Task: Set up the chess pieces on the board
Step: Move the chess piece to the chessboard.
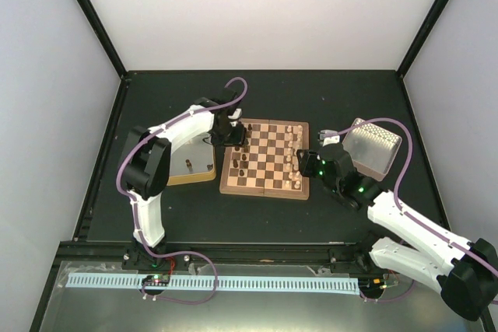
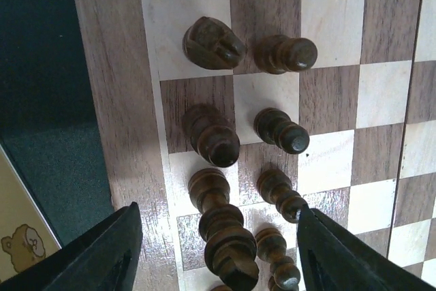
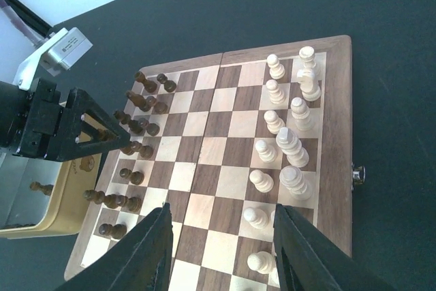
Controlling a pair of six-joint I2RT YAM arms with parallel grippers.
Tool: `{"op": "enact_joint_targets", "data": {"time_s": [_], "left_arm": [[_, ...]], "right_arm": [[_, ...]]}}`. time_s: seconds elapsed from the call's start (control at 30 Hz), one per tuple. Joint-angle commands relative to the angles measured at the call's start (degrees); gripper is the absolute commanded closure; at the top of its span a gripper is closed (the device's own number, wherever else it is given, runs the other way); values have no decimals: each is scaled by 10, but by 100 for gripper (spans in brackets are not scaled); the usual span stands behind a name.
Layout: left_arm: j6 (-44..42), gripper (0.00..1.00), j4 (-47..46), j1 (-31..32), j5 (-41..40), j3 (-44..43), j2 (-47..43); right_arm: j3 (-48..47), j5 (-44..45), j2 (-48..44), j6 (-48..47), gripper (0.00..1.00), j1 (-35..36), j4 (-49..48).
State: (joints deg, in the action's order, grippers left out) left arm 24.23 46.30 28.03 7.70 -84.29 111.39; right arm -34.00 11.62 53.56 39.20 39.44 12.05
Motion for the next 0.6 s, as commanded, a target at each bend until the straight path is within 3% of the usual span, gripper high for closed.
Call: {"op": "enact_joint_targets", "data": {"time_s": [0.0,0.13,0.27,0.37,0.57], "left_arm": [[0,33,8,0,-12,-26,-22],[3,26,11,-2,-50,-8,-81],[21,26,16,-16,-128,45,-166],[41,31,3,-47,-156,119,-231],[46,45,-33,-116,-111,249,-288]], "right_arm": [[5,7,-14,7,57,-3,-4],[4,6,-22,7,57,-3,0],[4,-1,-27,13,57,-2,4],[5,-12,-27,19,57,-2,5],[4,-29,-22,28,58,-3,6]]}}
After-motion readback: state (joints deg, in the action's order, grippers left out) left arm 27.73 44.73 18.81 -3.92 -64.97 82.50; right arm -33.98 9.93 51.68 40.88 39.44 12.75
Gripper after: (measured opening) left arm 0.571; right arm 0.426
